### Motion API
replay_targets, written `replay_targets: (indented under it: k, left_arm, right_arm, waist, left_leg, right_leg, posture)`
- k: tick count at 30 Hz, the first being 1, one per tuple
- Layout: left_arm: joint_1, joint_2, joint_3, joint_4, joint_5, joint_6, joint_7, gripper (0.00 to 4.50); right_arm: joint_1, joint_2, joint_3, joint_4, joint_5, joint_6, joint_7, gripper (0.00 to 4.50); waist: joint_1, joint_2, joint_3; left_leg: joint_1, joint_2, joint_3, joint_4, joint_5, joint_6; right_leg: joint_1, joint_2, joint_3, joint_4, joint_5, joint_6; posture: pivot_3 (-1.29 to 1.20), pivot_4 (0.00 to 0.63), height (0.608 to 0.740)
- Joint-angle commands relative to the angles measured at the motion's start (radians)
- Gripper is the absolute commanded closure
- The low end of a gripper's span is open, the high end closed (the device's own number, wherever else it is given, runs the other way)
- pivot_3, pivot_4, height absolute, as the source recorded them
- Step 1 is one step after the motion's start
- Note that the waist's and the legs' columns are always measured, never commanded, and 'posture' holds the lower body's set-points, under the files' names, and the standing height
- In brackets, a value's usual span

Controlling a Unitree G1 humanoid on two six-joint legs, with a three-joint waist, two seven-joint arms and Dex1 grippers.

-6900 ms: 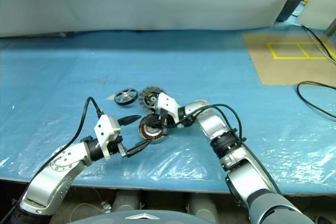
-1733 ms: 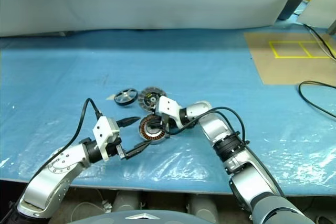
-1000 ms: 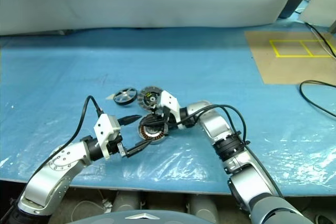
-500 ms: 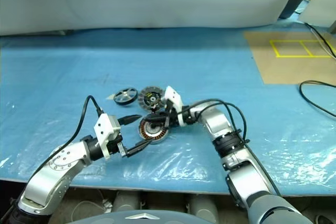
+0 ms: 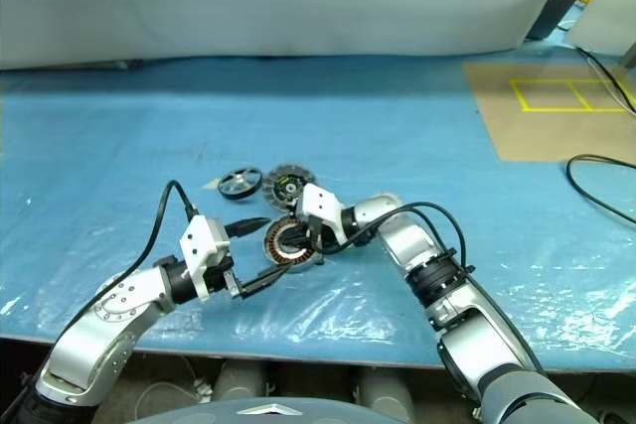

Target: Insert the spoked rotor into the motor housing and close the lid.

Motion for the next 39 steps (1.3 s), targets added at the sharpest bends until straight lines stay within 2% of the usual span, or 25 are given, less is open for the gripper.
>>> replay_targets:
  k: [1,4,7,9,14,16,21,24,28,32,36,39]
  left_arm:
    - [-0.003,0.002,0.011,-0.024,-0.006,-0.017,-0.001,0.00]
    - [-0.010,-0.002,0.017,-0.022,-0.009,-0.014,0.004,0.00]
    - [-0.015,0.007,0.047,-0.009,-0.010,-0.018,0.010,0.00]
    - [-0.024,0.016,0.097,0.012,-0.027,-0.016,0.013,0.00]
    - [-0.098,0.027,0.245,0.103,-0.078,0.049,0.066,0.00]
    - [-0.121,0.046,0.278,0.144,-0.070,0.050,0.068,0.00]
    - [-0.254,0.165,0.311,0.256,-0.093,0.114,-0.018,0.00]
    - [-0.398,0.252,0.287,0.380,-0.103,0.143,-0.134,0.00]
    - [-0.676,0.309,0.118,0.707,-0.017,0.125,-0.369,0.00]
    - [-0.933,0.268,-0.071,1.106,0.201,-0.039,-0.467,0.00]
    - [-1.172,0.171,-0.150,1.457,0.333,-0.218,-0.503,0.00]
    - [-1.285,0.118,-0.182,1.627,0.406,-0.302,-0.532,0.00]
  right_arm:
    - [0.011,0.003,-0.047,-0.015,0.075,0.115,0.035,4.47]
    - [-0.001,0.001,-0.084,-0.082,0.149,0.199,0.069,4.47]
    - [-0.014,-0.008,-0.108,-0.136,0.191,0.252,0.086,4.47]
    - [-0.021,-0.022,-0.119,-0.167,0.196,0.258,0.087,4.47]
    - [-0.014,-0.075,-0.140,-0.236,0.179,0.237,0.066,4.47]
    - [-0.003,-0.096,-0.146,-0.263,0.181,0.243,0.056,4.47]
    - [0.033,-0.135,-0.168,-0.301,0.188,0.265,0.013,4.47]
    - [0.061,-0.151,-0.178,-0.322,0.191,0.284,-0.010,4.47]
    - [0.099,-0.181,-0.194,-0.356,0.195,0.298,-0.030,4.47]
    - [0.149,-0.198,-0.206,-0.401,0.199,0.315,-0.063,4.47]
    - [0.208,-0.207,-0.233,-0.462,0.211,0.351,-0.118,4.47]
    - [0.253,-0.221,-0.252,-0.505,0.210,0.366,-0.154,4.47]
  waist:
    - [0.001,0.000,0.000]
    - [0.000,0.000,0.000]
    - [-0.003,0.000,0.000]
    - [-0.005,0.000,0.000]
    - [-0.005,0.000,0.000]
    - [-0.004,0.000,0.000]
    - [0.000,-0.001,0.001]
    - [0.006,-0.002,0.001]
    - [0.020,-0.002,0.001]
    - [0.027,-0.002,0.001]
    - [0.032,-0.004,0.002]
    - [0.038,-0.004,0.003]
  left_leg:
    - [0.000,0.000,0.000,0.000,0.000,0.000]
    - [-0.002,0.000,0.000,0.000,0.000,0.000]
    - [-0.012,0.000,0.000,0.000,0.002,-0.003]
    - [-0.018,0.001,-0.001,0.000,0.003,-0.003]
    - [-0.020,0.002,-0.001,0.000,0.003,-0.004]
    - [-0.020,0.002,-0.001,0.000,0.003,-0.004]
    - [-0.019,0.002,-0.001,0.001,0.003,-0.004]
    - [-0.019,0.002,-0.001,0.002,0.003,-0.004]
    - [-0.019,0.000,-0.001,0.003,0.003,-0.004]
    - [-0.019,-0.001,-0.002,0.002,0.003,-0.004]
    - [-0.022,-0.005,-0.004,0.002,0.003,-0.004]
    - [-0.026,-0.006,-0.005,0.002,0.003,-0.004]
  right_leg:
    - [0.000,0.000,0.000,0.000,0.000,0.000]
    - [-0.001,0.000,0.000,0.000,0.001,-0.001]
    - [-0.011,0.001,0.000,0.000,0.001,-0.001]
    - [-0.017,0.003,0.000,0.001,0.002,-0.001]
    - [-0.019,0.004,-0.001,0.002,0.003,0.002]
    - [-0.018,0.004,-0.001,0.002,0.003,0.001]
    - [-0.018,0.004,-0.001,0.002,0.002,0.000]
    - [-0.017,0.004,-0.001,0.002,0.002,-0.001]
    - [-0.017,0.002,-0.001,0.002,0.002,-0.001]
    - [-0.017,0.002,0.000,0.002,0.004,0.003]
    - [-0.018,0.002,-0.002,0.002,0.005,0.004]
    - [-0.019,0.002,-0.004,0.002,0.005,0.005]
  posture:
    - [0.00,0.150,0.740]
    - [0.00,0.150,0.740]
    - [0.00,0.150,0.740]
    - [0.00,0.150,0.740]
    - [0.00,0.150,0.740]
    - [0.00,0.150,0.740]
    - [0.00,0.150,0.740]
    - [0.00,0.150,0.740]
    - [0.00,0.150,0.740]
    - [0.00,0.150,0.740]
    - [0.00,0.150,0.740]
    - [0.00,0.150,0.740]
